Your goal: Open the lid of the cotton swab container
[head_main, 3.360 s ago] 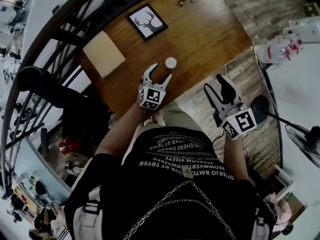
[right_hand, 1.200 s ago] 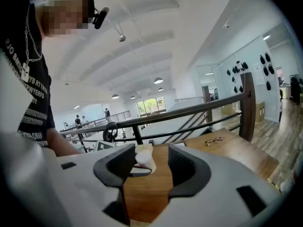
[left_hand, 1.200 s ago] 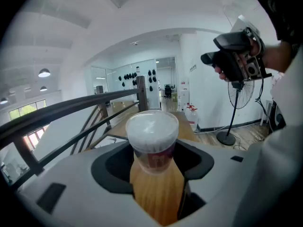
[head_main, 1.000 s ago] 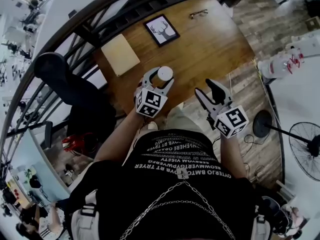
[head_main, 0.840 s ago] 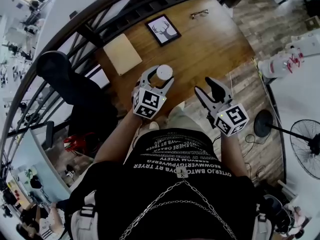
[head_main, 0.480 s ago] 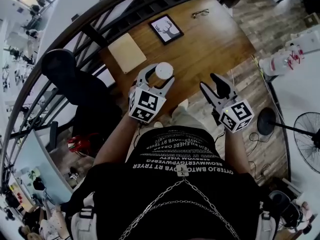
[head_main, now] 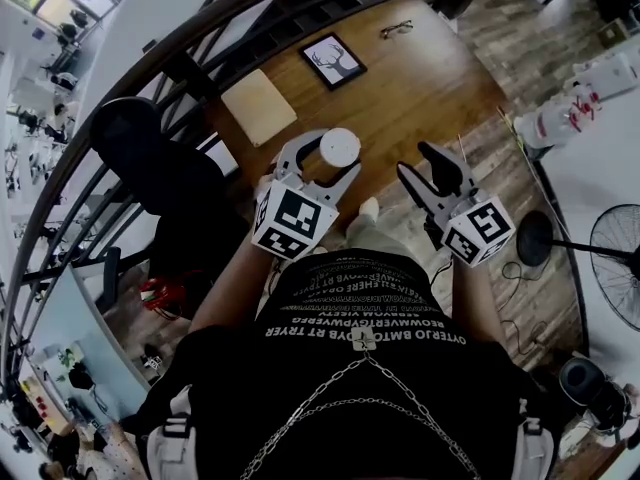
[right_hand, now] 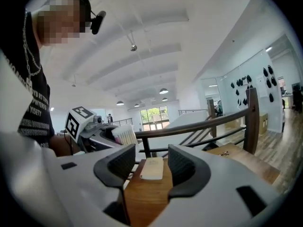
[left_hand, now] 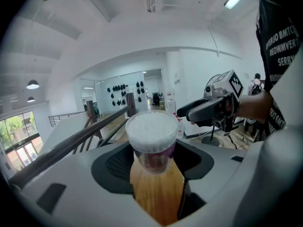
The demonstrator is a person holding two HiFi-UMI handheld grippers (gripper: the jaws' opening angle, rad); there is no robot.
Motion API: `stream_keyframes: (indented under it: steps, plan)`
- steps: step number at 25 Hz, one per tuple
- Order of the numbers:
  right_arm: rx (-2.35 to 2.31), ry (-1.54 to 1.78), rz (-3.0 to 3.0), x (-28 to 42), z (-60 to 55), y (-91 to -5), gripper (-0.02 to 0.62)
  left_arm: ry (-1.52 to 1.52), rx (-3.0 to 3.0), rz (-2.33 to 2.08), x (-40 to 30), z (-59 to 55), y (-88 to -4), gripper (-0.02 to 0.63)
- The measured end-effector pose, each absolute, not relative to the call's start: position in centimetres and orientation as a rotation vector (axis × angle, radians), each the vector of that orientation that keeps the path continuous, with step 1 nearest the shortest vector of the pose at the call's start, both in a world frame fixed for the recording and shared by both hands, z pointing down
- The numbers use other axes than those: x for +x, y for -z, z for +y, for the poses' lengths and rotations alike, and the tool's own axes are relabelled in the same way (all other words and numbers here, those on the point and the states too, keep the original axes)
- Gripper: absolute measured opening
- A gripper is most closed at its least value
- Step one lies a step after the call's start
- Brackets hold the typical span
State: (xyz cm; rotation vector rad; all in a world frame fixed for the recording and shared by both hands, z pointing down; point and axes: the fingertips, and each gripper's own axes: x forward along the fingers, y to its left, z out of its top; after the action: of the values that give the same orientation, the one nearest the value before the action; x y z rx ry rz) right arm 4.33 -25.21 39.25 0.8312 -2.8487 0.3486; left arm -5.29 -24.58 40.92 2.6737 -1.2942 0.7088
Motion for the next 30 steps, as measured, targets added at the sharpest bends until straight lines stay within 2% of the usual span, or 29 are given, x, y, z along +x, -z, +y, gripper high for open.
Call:
stream_keyframes:
  steps: [7, 15, 20, 24, 30]
  plan:
    - [0.673, -0.303, -2.986, 0.7, -21.5, -33.4, 0.208, -0.742, 2.682, -1.228, -4.2, -22.4, -39.9, 0.276]
    - [0.457, -0.077, -2.836, -4.0, -17.8, -33.9, 0.275, -0.793, 2.734, -1.077, -2.4, -19.1, -39.2, 0.278]
    - [0.492, -0.08, -2.735, -4.3, -16.8, -35.2, 0.273, -0.852, 2.75, -1.038, -2.1, -17.6, -39.6, 0.278]
    - [0.519, -0.103, -2.698, -4.7, -16.2, -36.1, 0.244, -0.918, 2.758, -1.053, -2.7, -17.2, -40.3, 0.278]
    - [0.555, -0.112, -2.719, -5.1, -16.0, -35.3, 0.242, -0.807, 2.808, -1.09, -3.1, -17.0, -39.4, 0.281]
